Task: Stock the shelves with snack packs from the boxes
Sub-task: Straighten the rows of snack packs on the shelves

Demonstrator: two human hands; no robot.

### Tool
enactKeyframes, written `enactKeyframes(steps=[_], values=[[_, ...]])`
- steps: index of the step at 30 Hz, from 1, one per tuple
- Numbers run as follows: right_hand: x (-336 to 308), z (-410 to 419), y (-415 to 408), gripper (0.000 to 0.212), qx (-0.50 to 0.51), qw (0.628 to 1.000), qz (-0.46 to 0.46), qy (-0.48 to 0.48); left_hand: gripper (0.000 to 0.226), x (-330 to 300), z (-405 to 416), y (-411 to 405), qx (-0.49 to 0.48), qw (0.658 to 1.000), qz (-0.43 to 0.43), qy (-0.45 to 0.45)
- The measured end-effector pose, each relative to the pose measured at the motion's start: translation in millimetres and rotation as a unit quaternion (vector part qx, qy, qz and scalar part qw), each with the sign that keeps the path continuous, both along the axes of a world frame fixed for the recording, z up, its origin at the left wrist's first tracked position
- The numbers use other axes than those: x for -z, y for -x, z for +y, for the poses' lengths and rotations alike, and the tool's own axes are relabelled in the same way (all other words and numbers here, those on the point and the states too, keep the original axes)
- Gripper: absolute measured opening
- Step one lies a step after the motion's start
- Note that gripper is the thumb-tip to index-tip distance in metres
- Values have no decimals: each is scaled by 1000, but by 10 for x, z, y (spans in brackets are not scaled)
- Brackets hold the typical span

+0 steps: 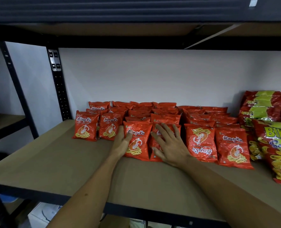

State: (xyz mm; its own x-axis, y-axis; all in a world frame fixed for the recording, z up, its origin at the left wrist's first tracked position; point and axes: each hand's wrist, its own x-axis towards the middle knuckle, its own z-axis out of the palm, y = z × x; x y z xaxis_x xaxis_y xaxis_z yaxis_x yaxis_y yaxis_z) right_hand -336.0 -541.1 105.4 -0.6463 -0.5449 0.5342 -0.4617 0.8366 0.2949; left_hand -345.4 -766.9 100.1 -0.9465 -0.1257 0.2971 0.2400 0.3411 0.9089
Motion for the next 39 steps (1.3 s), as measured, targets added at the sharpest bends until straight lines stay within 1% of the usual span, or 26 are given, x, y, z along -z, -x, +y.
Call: enactKeyframes(steps=[3, 7, 9, 11, 13, 16, 19, 22, 23, 26, 27, 30, 33, 36, 39], values=[[28, 58, -40, 60, 16, 1000, 12, -1, 43, 52, 115, 2, -33, 997, 40, 65], [18, 126, -87, 62, 32, 998, 33, 40, 52, 60, 169, 40, -72, 991, 65, 91], [45, 99, -115, 60, 22, 996, 53, 72, 53, 63, 155, 15, -99, 986, 87, 101], [67, 42, -149, 55, -4, 991, 83, 104, 56, 70, 108, -24, -139, 974, 126, 129], [51, -40, -203, 51, -31, 986, 109, 125, 60, 83, 27, -51, -177, 959, 145, 168], [-47, -226, -286, 46, -65, 980, 135, 131, 52, 80, -166, -50, -226, 933, 160, 229], [-143, -493, -376, 48, -103, 980, 141, 92, 46, 50, -422, -43, -289, 898, 164, 288], [-171, -828, -388, 53, -132, 986, 95, 24, 46, 75, -687, -69, -325, 881, 136, 315], [-193, -968, -358, 52, -127, 989, 72, 1, 47, 79, -770, -72, -332, 881, 122, 314], [-353, -1442, -237, 37, -99, 994, 3, -55, 57, 35, -975, -33, -356, 885, 91, 284], [-407, -1597, -178, 36, -77, 994, -21, -78, 62, 14, -1030, -6, -356, 889, 81, 277], [-500, -1960, 56, 46, 0, 989, -53, -141, 66, 21, -1185, 107, -321, 906, 63, 267], [-564, -2139, 236, 48, 26, 983, -105, -150, 63, 78, -1324, 288, -273, 917, 52, 287], [-590, -2239, 386, 45, 63, 970, -117, -202, 60, 91, -1391, 517, -251, 905, 45, 341], [-590, -2295, 595, 42, 72, 967, -111, -218, 63, 70, -1441, 709, -231, 911, 39, 339]])
